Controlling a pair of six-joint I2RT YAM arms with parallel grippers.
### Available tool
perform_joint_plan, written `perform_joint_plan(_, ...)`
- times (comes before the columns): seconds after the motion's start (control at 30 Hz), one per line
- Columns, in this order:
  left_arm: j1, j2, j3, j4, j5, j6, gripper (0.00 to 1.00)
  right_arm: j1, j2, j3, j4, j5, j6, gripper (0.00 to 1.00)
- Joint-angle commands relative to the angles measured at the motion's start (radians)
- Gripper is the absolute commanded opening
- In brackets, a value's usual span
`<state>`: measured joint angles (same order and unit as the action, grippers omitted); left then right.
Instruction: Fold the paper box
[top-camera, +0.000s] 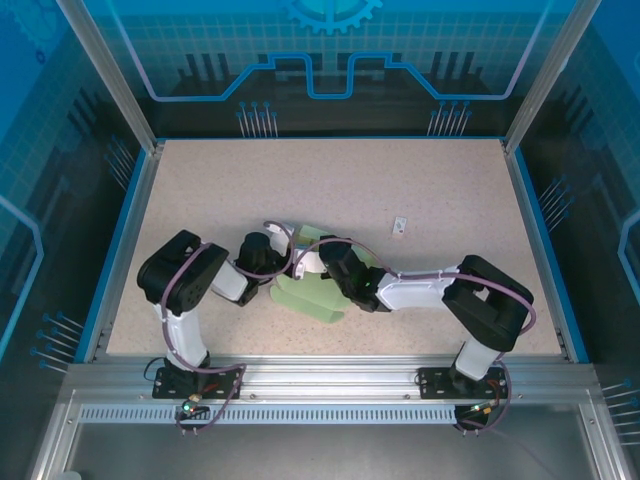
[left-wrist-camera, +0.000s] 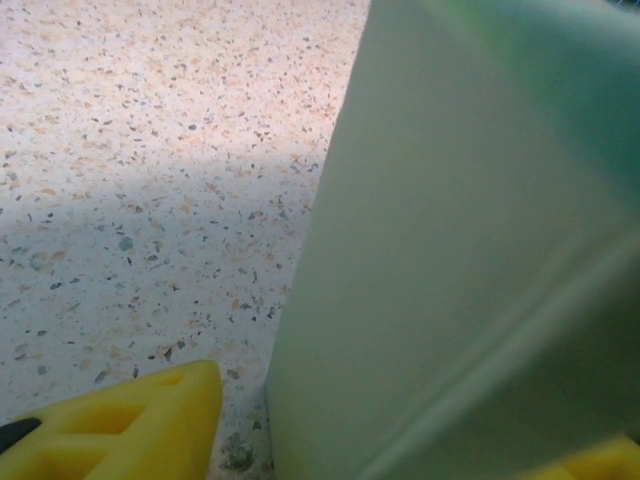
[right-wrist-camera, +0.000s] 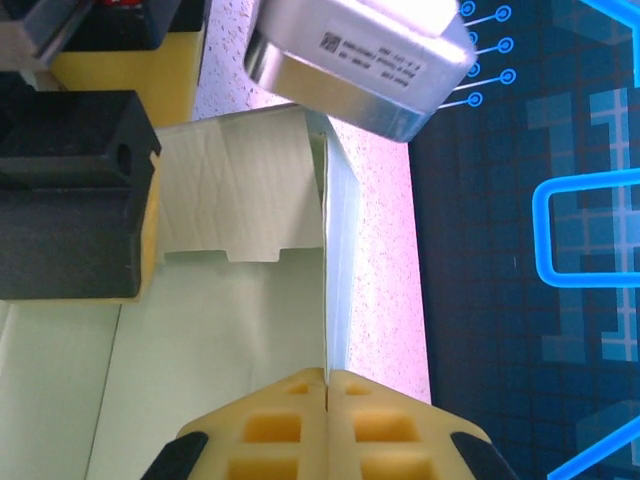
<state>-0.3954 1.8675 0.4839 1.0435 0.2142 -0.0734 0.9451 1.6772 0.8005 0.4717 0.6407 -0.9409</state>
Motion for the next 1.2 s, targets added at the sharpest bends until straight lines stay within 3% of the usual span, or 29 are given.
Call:
perform_joint_plan(0.0, 0.020, -0.082, -0.016, 0.005, 0.010, -0.044, 0.60, -0.016, -0.041, 0.019, -0.078, -0.054, 0.031, 0.00)
perform_joint_plan(0.53, 0.056, -0.193, -0.007, -0.063, 0.079, -0.102, 0.63, -0.050, -0.047, 0.049, -0.102, -0.088, 0.049, 0.00)
perform_joint_plan(0.77, 0.051, -0.100, -0.018, -0.008, 0.088, -0.061, 0.61, -0.069, -0.065, 0.073, -0.156, -0.130, 0.090, 0.00)
perform_joint_plan(0.97, 0.019, -0.040, 0.034, -0.076, 0.059, 0.008, 0.60, -0.084, -0.066, 0.111, -0.217, -0.158, 0.116, 0.00)
perform_joint_plan(1.17, 0.003, 0.000, 0.072, -0.109, 0.030, 0.039, 0.51, -0.099, -0.070, 0.130, -0.270, -0.185, 0.141, 0.00)
